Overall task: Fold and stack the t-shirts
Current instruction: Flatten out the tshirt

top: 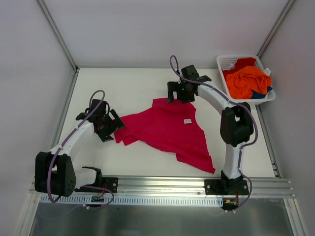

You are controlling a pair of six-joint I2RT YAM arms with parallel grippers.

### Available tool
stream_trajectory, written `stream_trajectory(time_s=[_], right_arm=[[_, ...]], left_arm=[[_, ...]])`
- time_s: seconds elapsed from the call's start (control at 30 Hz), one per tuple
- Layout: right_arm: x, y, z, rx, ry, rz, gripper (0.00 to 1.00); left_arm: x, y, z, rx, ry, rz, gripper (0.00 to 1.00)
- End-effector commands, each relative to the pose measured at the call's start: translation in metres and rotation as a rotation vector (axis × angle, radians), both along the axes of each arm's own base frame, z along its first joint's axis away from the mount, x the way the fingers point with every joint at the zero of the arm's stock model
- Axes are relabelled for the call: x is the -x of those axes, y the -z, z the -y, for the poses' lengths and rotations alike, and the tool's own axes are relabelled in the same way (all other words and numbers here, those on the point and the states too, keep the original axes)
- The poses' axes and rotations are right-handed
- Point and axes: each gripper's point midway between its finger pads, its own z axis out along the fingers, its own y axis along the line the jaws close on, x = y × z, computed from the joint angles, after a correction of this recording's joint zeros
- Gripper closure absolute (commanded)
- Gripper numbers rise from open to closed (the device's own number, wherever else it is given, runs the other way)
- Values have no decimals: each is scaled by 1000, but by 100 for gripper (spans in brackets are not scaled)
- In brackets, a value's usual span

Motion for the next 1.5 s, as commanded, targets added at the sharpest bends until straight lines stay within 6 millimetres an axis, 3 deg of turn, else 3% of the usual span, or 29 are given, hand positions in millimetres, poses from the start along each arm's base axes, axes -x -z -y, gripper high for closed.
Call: stream_trajectory(time_s=[0.0, 0.17, 0.27, 0.37, 0.57, 0.67, 0.7, 0.73, 0.77, 0.8, 0.83, 0.9, 0.93, 1.07, 1.1, 1.13, 1.17, 1.27, 1.37, 1.47], right_arm=[[-36, -5, -12, -2, -38, 92, 1], [-58, 19, -26, -11, -41, 68, 1], [-62, 39, -29, 16, -44, 43, 2], [-65, 50, -26, 53, -28, 38, 5], [-71, 68, -8, 172, -8, 31, 15], [-66, 80, -1, 216, -14, 14, 32], [-64, 82, 0, 222, -13, 8, 46], [-59, 83, 4, 238, -6, 1, 53], [-58, 82, 6, 239, 7, 3, 60], [-55, 80, 7, 237, 14, 1, 77], [-54, 72, 16, 259, 41, 20, 83], [-51, 62, 18, 247, 67, 32, 99], [-48, 56, 19, 242, 74, 37, 100], [-30, 14, 36, 235, 136, 101, 100], [-28, 7, 41, 237, 152, 115, 99], [-24, 0, 44, 233, 168, 122, 100], [-20, -6, 47, 232, 172, 125, 100], [-12, -28, 52, 207, 206, 145, 100], [-12, -33, 52, 199, 196, 146, 99], [-18, -16, 53, 217, 190, 115, 100]], left_arm=[[-37, -6, 6, 31, -15, 121, 16], [-42, 23, 8, 21, 7, 42, 30], [-41, 26, 4, -4, 13, 51, 33], [-47, 24, 3, -16, 24, 82, 50], [-52, 28, 3, -32, 67, 83, 99], [-57, 14, -1, -35, 88, 133, 100], [-58, 8, -3, -37, 90, 149, 100], [-66, -11, -6, -41, 97, 199, 100], [-62, -19, -12, -73, 129, 191, 100], [-63, -29, -16, -100, 145, 203, 100], [-74, -56, -22, -145, 155, 263, 100], [-66, -75, -32, -216, 215, 250, 100], [-74, -101, -36, -245, 223, 304, 100], [-63, -144, -46, -324, 310, 326, 100], [-49, -146, -48, -325, 328, 276, 100], [-48, -166, -47, -331, 335, 307, 100], [-44, -174, -48, -339, 350, 308, 100], [-29, -201, -31, -259, 448, 348, 100], [-25, -198, 7, -151, 584, 327, 98], [-30, -150, 26, -165, 638, 210, 60]])
